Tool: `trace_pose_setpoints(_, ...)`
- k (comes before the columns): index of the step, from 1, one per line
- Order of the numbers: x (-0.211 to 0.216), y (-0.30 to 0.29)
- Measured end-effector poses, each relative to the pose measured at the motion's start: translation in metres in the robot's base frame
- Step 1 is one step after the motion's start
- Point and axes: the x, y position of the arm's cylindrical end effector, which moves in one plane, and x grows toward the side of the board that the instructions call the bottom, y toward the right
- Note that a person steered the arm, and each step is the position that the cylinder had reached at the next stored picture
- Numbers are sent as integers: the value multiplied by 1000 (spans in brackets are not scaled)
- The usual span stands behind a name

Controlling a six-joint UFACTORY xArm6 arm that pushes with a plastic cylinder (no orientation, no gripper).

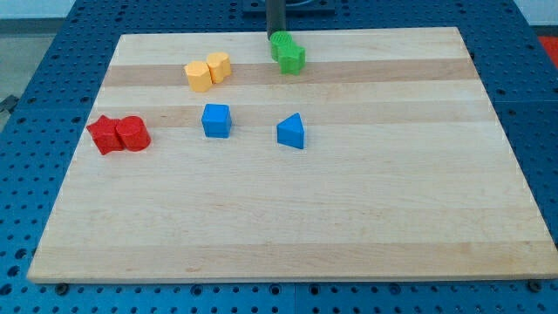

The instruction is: Place green star along with green circle on top of blue triangle

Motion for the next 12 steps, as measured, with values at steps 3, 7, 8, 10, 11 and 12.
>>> trace_pose_setpoints(3,88,15)
trace_pose_setpoints(7,94,99)
trace_pose_setpoints(8,117,148)
trace_pose_setpoints(10,152,123)
trace_pose_setpoints(11,158,95)
trace_pose_setpoints(12,151,62)
